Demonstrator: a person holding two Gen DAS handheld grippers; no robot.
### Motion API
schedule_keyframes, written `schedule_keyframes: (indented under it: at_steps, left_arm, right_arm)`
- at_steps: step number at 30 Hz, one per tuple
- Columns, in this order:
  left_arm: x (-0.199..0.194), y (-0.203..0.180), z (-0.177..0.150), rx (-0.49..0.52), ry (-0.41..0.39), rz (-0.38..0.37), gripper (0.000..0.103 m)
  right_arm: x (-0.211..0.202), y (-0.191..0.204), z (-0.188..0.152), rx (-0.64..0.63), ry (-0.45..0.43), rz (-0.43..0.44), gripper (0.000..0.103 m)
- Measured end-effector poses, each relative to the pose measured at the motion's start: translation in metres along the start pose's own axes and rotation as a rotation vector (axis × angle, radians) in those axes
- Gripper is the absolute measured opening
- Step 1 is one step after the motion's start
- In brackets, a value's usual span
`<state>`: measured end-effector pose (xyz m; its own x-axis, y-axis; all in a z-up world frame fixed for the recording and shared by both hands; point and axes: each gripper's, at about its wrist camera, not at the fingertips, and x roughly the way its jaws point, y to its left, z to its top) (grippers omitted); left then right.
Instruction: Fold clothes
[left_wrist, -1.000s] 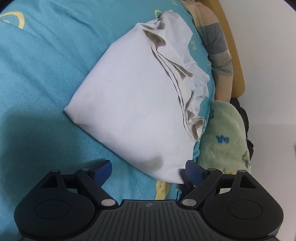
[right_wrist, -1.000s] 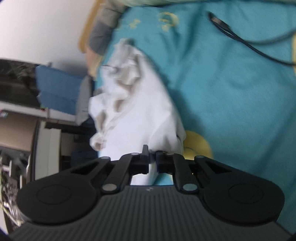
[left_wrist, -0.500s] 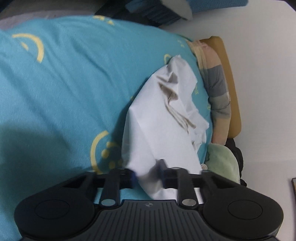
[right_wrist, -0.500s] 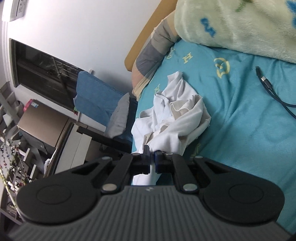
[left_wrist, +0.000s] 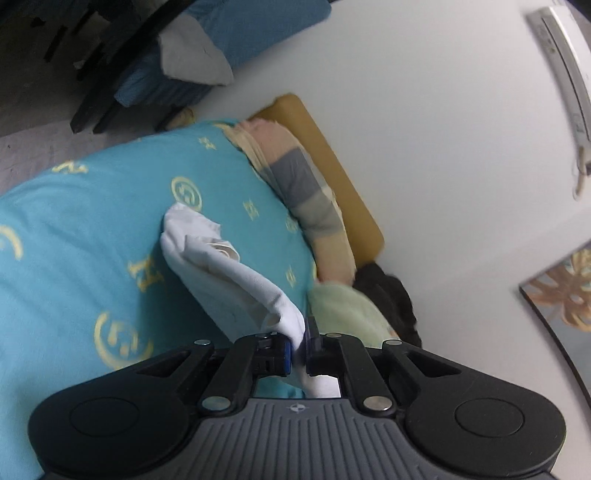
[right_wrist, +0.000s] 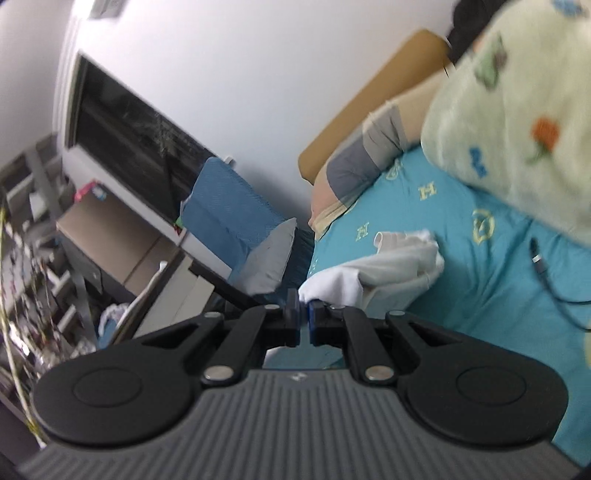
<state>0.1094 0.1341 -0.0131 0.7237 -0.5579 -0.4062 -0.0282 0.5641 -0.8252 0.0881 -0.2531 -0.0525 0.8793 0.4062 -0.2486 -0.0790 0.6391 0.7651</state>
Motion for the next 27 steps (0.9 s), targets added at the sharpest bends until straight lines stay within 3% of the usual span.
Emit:
schedule_keyframes:
  at_steps: [5,10,14,20,24,27]
  left_arm:
    - [-0.060,0.009,-0.054,-0.016,0.083,0.000,0.007]
    - [-0.075,0.024,-0.087,-0.038,0.129,-0.009,0.007]
    - [-0.057,0.021,-0.075,-0.028,0.122,-0.004,0.007]
    - [0.039,0.018,-0.021,0.026,0.124,0.100,0.009]
    - [0.100,0.027,-0.002,0.122,0.141,0.159,0.009]
    - [0.130,0.037,0.000,0.199,0.145,0.203,0.017]
  right_arm:
    - [-0.077,0.005,-0.035,-0.009,0.002,-0.007,0.008]
    - [-0.124,0.000,-0.070,0.002,-0.006,-0.066,0.008]
    - [-0.105,-0.002,-0.054,-0.013,-0.022,-0.090,0.008]
    - [-0.008,-0.023,-0.006,0.000,-0.020,-0.174,0.008]
    - [0.061,-0.056,0.001,-0.015,0.018,-0.299,0.010]
    - [0.088,-0.093,-0.006,0.029,0.094,-0.268,0.010]
